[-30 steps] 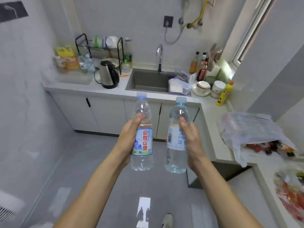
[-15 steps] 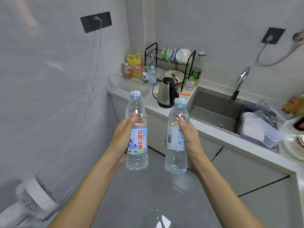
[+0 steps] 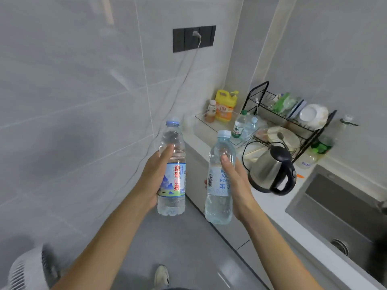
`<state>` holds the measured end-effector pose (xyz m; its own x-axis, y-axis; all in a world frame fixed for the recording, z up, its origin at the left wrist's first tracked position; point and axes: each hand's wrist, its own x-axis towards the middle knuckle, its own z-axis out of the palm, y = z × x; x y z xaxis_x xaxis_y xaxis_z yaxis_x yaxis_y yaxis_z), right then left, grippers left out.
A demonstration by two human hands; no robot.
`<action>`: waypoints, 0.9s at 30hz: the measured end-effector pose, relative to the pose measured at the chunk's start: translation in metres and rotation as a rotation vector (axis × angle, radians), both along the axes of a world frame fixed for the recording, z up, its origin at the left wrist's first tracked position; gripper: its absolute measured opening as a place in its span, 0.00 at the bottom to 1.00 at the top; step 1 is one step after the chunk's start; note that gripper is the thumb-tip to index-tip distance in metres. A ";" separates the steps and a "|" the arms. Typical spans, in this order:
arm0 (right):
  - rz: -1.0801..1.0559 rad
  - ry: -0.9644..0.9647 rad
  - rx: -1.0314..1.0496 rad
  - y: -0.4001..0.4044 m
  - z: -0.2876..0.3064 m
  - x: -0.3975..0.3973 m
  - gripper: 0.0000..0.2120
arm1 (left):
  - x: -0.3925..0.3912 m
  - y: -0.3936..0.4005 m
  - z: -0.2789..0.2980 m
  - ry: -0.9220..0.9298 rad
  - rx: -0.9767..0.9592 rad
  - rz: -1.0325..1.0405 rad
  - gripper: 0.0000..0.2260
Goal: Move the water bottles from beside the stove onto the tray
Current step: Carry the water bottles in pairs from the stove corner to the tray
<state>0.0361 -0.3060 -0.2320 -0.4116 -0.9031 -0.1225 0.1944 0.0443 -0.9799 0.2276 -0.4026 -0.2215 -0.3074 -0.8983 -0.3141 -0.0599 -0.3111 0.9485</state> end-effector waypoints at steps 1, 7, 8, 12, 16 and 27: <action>-0.005 0.004 0.001 -0.017 0.002 -0.005 0.09 | -0.004 -0.023 0.001 -0.009 -0.005 -0.008 0.32; -0.129 -0.023 0.009 -0.104 0.006 -0.047 0.16 | -0.055 -0.135 0.004 0.029 -0.060 -0.102 0.19; -0.148 -0.017 0.017 -0.116 0.004 -0.056 0.19 | -0.066 -0.149 0.002 0.046 -0.075 -0.125 0.18; -0.200 -0.005 0.037 -0.164 -0.011 -0.102 0.24 | -0.116 -0.201 -0.008 0.055 -0.088 -0.217 0.20; -0.239 0.043 0.044 -0.213 -0.028 -0.158 0.25 | -0.174 -0.251 -0.022 0.068 -0.134 -0.307 0.24; -0.327 0.189 0.128 -0.304 -0.068 -0.288 0.25 | -0.310 -0.362 -0.045 -0.131 -0.361 -0.417 0.22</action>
<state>-0.2520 -0.6103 -0.2997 -0.7012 -0.7028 -0.1201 0.0357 0.1337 -0.9904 -0.0828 -0.7647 -0.2663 -0.6383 -0.7666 -0.0695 -0.2331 0.1064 0.9666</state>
